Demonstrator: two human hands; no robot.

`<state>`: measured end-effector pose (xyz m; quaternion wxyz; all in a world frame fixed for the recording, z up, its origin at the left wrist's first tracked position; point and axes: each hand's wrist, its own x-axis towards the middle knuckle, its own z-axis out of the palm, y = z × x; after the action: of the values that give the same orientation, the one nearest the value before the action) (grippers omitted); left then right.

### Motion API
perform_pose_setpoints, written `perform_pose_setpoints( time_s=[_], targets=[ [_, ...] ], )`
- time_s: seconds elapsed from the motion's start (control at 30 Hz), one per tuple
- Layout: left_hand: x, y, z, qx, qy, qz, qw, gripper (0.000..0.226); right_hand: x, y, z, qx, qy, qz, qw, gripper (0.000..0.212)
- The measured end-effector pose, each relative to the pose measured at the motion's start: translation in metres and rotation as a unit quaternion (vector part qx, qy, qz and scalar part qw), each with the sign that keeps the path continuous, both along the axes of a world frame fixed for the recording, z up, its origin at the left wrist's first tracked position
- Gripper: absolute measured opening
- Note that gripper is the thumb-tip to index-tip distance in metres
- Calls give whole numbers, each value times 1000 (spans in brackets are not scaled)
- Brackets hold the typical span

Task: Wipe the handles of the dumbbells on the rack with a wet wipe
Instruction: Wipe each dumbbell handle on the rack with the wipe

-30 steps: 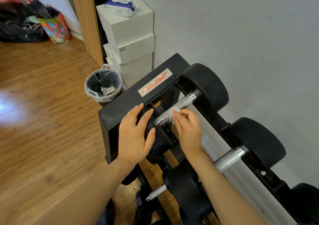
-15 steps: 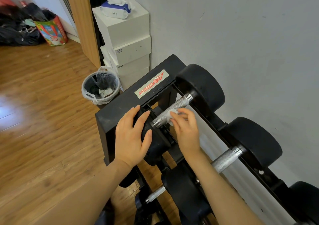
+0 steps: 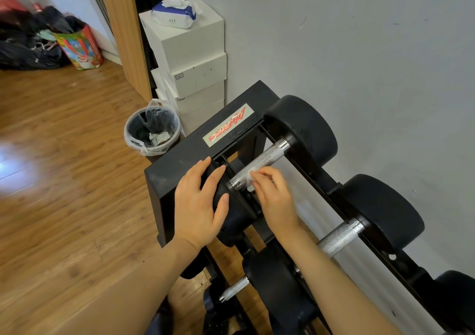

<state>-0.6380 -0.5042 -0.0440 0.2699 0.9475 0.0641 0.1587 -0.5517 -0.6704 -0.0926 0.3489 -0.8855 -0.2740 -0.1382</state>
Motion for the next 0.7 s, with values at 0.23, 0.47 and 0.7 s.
perform_pose_setpoints(
  time_s=[0.23,0.47,0.7],
  targets=[
    [0,0,0,1,-6,3,1000,52,1,0,12,58,-9,-51,997,27],
    [0,-1,0,-2,-2,7,1000,53,7,2,21,-26,-54,-7,998,31],
    [-2,-5,1,-9,13,29,999,53,0,9,28,-134,-60,143,979,37]
  ],
)
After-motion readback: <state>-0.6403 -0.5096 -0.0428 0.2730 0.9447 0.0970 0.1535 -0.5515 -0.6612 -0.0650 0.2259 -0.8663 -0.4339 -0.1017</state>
